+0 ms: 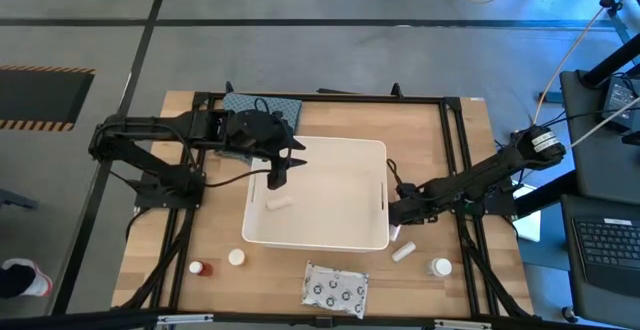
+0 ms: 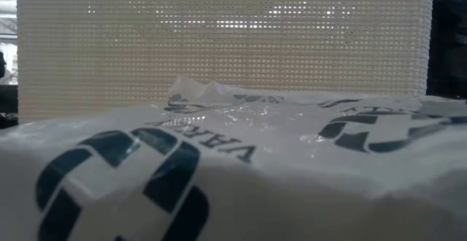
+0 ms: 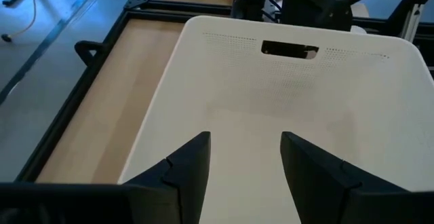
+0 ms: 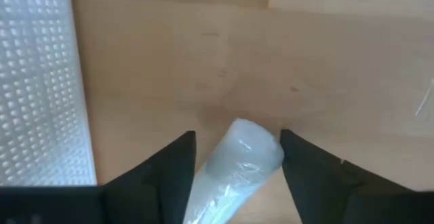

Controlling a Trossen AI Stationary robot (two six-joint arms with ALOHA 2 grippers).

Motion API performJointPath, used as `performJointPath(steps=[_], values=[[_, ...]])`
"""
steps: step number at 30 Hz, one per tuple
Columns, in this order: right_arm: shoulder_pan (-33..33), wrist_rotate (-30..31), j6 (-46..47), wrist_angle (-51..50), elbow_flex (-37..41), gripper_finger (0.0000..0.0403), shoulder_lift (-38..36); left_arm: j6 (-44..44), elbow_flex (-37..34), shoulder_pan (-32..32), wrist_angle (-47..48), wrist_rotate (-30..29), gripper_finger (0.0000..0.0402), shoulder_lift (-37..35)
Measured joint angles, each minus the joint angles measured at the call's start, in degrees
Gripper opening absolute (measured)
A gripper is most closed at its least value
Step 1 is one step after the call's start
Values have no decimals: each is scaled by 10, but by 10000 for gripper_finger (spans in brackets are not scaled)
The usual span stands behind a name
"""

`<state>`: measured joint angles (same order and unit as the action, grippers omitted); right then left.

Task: Pick & place medical supplies in basket/bin
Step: Put the top white rolled gauze into the white basket

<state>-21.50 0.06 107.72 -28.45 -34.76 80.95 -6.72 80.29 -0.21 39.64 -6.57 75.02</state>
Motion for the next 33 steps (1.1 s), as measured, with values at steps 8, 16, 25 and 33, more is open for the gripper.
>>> performJointPath(steps=[8,16,25,33], values=[[-1,-19,-2,5,0,147,1,0,0,0,0,0,173,0],[-1,-18,-62,6,0,91,-1,6,0,0,0,0,173,0],[-1,-1,-92,-17,0,74,-105,3,0,0,0,-15,173,0],[-1,29,-92,-98,0,73,-260,-8,0,0,0,-14,173,0]])
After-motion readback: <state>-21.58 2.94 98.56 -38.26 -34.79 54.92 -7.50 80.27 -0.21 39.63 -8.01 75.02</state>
